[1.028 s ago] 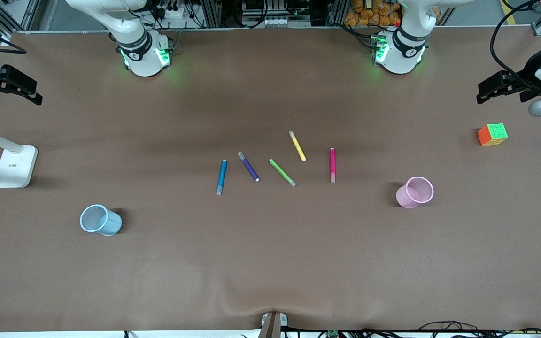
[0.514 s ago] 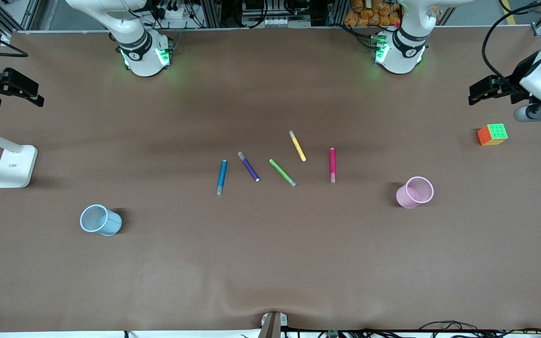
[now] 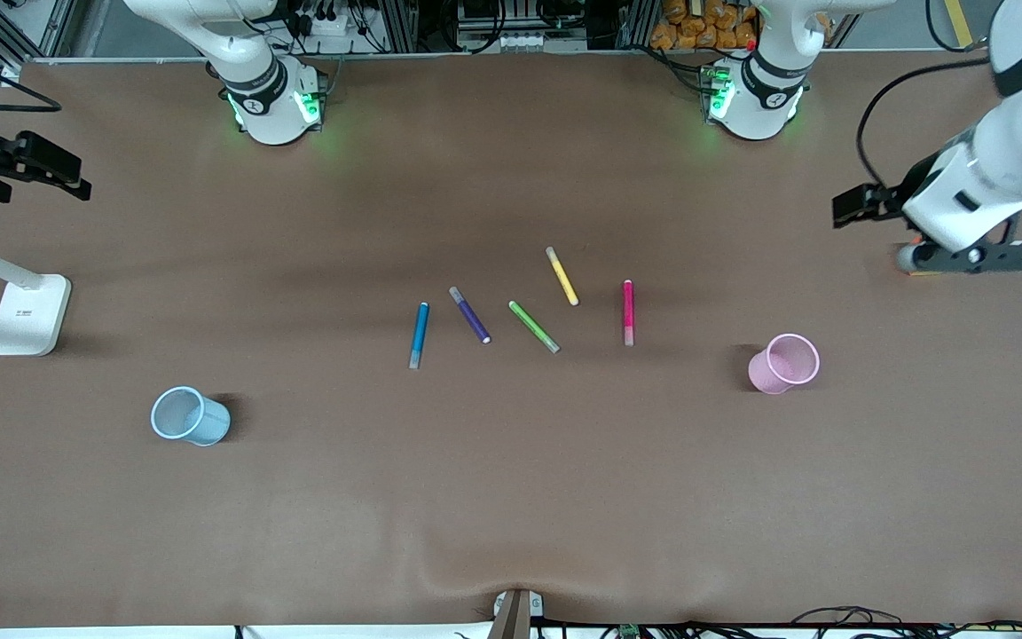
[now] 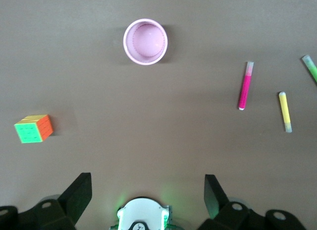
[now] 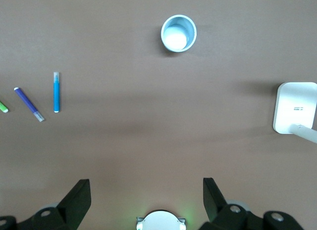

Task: Place pink and blue markers in matching cups
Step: 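Lower the left gripper to the pink marker while the right gripper reaches the blue marker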

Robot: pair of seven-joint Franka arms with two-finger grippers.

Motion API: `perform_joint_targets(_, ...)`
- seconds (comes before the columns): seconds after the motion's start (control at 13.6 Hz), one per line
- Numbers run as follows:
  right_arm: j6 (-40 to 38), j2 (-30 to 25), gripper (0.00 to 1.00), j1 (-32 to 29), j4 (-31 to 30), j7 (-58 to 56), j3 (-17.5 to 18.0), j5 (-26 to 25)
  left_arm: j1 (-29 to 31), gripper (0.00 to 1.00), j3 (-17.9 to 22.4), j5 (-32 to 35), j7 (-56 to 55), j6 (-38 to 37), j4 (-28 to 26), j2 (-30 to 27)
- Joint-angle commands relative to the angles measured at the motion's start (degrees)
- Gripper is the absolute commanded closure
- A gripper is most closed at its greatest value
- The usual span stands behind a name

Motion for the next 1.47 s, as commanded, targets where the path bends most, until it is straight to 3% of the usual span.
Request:
perform_joint_targets(0.0, 0.8, 1.6, 0.00, 4.1, 0.1, 1.9, 0.1, -0.1, -0.9, 0.00, -1.7, -0.9, -2.1, 4.3, -1.9, 2.2)
perform_joint_targets(0.29, 4.6, 4.4, 0.00, 9.5, 0.2, 5.6, 0.1, 0.7, -1.8, 0.00, -7.7, 0.0, -11.8, 12.2, -3.1, 9.8)
perform_joint_targets(0.44, 7.7, 7.5, 0.00, 11.6, 0.3, 7.7, 0.1, 4.1, -3.9, 0.00, -7.8, 0.0, -14.6, 19.9, -7.1, 11.3)
perform_joint_targets(0.59, 11.3, 11.1, 0.00, 15.7, 0.5, 9.7, 0.0, 4.5, -6.8, 0.00, -7.8, 0.0, -18.6, 24.5, -8.5, 14.1)
perform_joint_targets(1.39, 31.5, 32.0, 0.00, 23.8, 0.1, 17.1, 0.0, 4.4, -10.8, 0.00, -8.1, -0.5, -20.0, 32.7, -5.7, 29.0)
